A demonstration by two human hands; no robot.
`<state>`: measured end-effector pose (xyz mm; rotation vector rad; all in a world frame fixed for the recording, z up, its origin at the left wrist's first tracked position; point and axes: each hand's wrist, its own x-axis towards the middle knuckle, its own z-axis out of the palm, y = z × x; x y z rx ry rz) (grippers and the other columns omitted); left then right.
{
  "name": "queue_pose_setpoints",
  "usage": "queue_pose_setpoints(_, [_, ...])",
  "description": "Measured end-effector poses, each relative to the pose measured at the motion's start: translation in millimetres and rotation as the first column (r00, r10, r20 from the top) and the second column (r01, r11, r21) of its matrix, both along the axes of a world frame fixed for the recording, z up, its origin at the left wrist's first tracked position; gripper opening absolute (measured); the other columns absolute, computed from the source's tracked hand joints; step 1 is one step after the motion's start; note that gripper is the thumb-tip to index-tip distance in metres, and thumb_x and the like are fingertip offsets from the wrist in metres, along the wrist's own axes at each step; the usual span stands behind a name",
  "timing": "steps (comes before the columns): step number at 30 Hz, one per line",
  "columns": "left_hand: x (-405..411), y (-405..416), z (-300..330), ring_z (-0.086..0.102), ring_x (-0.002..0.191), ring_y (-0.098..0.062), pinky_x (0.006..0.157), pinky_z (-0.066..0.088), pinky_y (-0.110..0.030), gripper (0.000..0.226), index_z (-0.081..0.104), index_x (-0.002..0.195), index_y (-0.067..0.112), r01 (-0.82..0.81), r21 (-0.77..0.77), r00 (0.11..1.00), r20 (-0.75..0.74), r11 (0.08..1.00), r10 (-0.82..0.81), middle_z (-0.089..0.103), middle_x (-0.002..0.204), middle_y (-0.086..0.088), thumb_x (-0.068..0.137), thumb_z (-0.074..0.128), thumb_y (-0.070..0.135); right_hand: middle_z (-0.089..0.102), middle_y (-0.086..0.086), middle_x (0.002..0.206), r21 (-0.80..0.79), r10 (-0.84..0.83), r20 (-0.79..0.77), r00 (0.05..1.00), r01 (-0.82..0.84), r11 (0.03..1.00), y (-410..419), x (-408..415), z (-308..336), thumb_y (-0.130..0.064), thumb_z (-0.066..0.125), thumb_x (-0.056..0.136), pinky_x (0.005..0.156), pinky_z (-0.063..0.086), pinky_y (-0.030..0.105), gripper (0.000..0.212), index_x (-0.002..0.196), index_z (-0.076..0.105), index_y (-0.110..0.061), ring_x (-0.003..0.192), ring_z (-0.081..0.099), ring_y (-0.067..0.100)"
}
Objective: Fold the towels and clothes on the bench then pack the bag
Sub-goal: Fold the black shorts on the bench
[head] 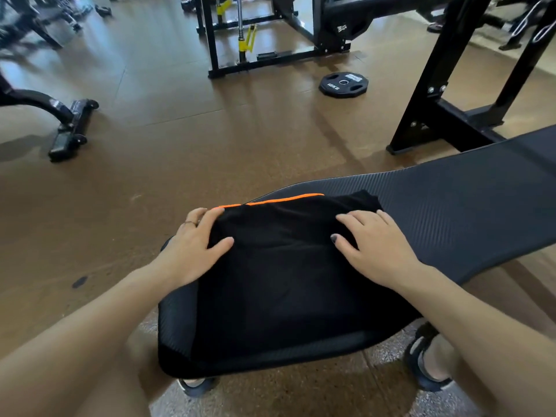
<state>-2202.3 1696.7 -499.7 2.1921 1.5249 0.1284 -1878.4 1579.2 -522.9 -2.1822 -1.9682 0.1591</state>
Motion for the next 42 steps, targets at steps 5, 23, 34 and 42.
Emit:
queue_pose_setpoints(5, [13.9, 45.3, 7.6, 0.043, 0.131, -0.019, 0.111, 0.036, -0.033, 0.091, 0.023, 0.158, 0.029, 0.018, -0.210, 0.999, -0.028, 0.978, -0.024, 0.042, 0.148, -0.004, 0.083, 0.075, 0.035, 0.037, -0.003, 0.160, -0.008, 0.098, -0.071, 0.993, -0.098, 0.995, 39.0, 5.1, 5.4, -0.038, 0.055, 0.097, 0.125, 0.014, 0.042, 0.062, 0.155, 0.035, -0.029, 0.150, 0.026, 0.019])
queue_pose_setpoints(23, [33.3, 77.4, 17.2, 0.064, 0.091, -0.014, 0.081, 0.056, -0.039, 0.023, 0.067, 0.095, 0.023, 0.188, -0.332, 0.949, -0.180, 0.924, -0.258, 0.068, 0.097, 0.003, 0.076, 0.077, 0.029, 0.060, -0.008, 0.106, -0.454, 0.021, -0.289, 0.957, -0.156, 0.877, 109.2, 11.7, 33.8, -0.016, 0.069, 0.078, 0.071, 0.047, 0.031, 0.043, 0.114, 0.053, -0.033, 0.090, 0.060, 0.013])
queue_pose_setpoints(34, [9.8, 44.5, 32.9, 0.062, 0.077, -0.007, 0.065, 0.047, -0.027, 0.031, 0.054, 0.091, 0.028, 0.231, -0.162, 0.968, 0.132, 0.959, -0.211, 0.066, 0.086, 0.009, 0.079, 0.079, 0.014, 0.054, -0.013, 0.087, -0.158, 0.199, -0.160, 0.967, -0.225, 0.962, 69.1, 0.1, 40.3, -0.016, 0.064, 0.082, 0.069, 0.043, 0.034, 0.019, 0.082, 0.051, -0.030, 0.085, 0.054, 0.012])
queue_pose_setpoints(42, [-35.0, -33.5, 36.2, 0.050, 0.082, -0.015, 0.072, 0.043, -0.034, 0.017, 0.053, 0.094, 0.024, 0.591, 0.379, 0.800, -0.165, 0.712, -0.577, 0.051, 0.089, 0.012, 0.079, 0.057, 0.017, 0.055, -0.004, 0.091, 0.071, 0.327, 0.066, 0.943, -0.331, 0.941, -34.1, -16.9, 41.9, -0.008, 0.071, 0.064, 0.066, 0.048, 0.036, 0.043, 0.104, 0.060, -0.021, 0.079, 0.059, 0.021])
